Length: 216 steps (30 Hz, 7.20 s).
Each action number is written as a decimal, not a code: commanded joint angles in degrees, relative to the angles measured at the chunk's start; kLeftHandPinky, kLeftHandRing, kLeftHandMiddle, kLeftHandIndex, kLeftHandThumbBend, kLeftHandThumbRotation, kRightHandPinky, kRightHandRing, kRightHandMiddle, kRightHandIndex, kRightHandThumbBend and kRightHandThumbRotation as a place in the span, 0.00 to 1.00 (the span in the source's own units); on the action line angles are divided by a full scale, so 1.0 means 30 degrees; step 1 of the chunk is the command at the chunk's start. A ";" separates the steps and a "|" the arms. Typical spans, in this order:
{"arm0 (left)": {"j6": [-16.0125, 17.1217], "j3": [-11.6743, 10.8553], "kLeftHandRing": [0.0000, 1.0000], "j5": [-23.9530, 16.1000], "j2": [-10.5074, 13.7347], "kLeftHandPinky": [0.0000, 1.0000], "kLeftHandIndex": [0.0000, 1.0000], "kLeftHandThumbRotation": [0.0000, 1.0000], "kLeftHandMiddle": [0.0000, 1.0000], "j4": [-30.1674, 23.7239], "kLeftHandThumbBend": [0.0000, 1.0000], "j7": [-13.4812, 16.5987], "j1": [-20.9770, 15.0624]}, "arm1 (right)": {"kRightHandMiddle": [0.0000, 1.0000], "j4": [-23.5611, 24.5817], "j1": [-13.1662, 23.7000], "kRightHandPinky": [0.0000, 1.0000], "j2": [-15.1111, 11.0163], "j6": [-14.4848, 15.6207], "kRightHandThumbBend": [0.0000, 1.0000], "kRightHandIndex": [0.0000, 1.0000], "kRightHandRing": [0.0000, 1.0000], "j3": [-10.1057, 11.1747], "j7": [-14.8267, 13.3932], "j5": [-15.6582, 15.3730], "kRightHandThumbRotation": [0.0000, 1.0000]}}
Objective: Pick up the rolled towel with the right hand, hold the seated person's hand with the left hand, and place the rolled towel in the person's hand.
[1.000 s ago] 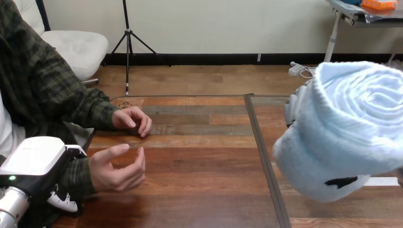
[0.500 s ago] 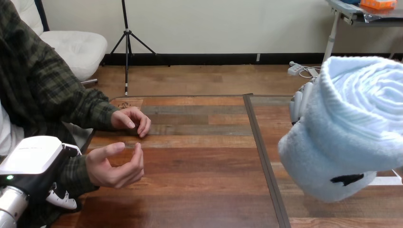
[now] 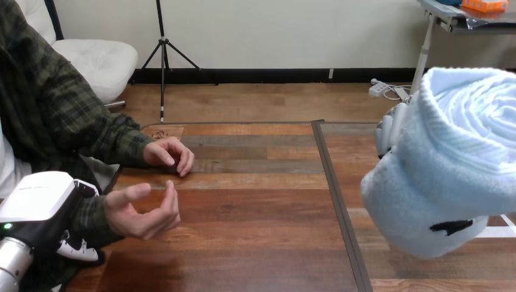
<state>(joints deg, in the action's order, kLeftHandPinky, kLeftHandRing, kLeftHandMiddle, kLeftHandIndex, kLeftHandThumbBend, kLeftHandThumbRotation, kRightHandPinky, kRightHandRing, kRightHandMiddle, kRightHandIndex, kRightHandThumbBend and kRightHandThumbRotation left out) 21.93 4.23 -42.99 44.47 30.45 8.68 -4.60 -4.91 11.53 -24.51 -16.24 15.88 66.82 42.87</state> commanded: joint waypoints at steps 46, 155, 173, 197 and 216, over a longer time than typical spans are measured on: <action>-0.0178 0.0017 0.37 0.3283 -0.0911 0.31 0.45 0.00 0.44 -0.2024 0.87 0.0014 0.0307 | 0.36 -0.3465 0.3686 0.22 0.1180 -0.3938 0.79 0.38 0.30 -0.1137 -0.0909 -0.3938 0.15; -0.1378 -0.0841 0.30 0.3861 -0.3785 0.25 0.39 0.00 0.38 -1.0201 0.86 -0.1323 0.1906 | 0.31 -1.4206 1.1133 0.17 0.4315 -0.4272 0.82 0.39 0.23 -0.3536 -0.1877 -0.8066 0.00; -0.1407 -0.0749 0.29 0.3729 -0.4339 0.24 0.38 0.00 0.37 -1.1570 0.88 -0.1656 0.1971 | 0.30 -1.6442 1.2148 0.15 0.4658 -0.4788 0.82 0.38 0.21 -0.3931 -0.2702 -0.9630 0.00; -0.0966 -0.0560 0.29 0.3696 -0.5093 0.24 0.36 0.00 0.36 -1.2114 0.92 -0.1606 0.1765 | 0.30 -1.9791 1.3283 0.15 0.5764 -0.6116 0.83 0.38 0.20 -0.4459 -0.3478 -1.1677 0.00; -0.1261 -0.0329 0.30 0.3774 -0.5590 0.24 0.37 0.00 0.36 -1.2743 0.92 -0.2151 0.1632 | 0.28 -2.0658 1.3457 0.14 0.6329 -0.6053 0.85 0.37 0.19 -0.4871 -0.4019 -1.2814 0.00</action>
<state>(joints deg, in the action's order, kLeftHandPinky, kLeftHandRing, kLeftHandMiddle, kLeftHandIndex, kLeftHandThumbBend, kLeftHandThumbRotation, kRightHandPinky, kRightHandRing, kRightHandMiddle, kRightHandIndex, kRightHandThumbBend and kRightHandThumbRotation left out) 17.14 1.41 -32.38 29.49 -2.97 3.03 2.65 -66.62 46.71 -6.81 -33.25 1.98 54.99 5.18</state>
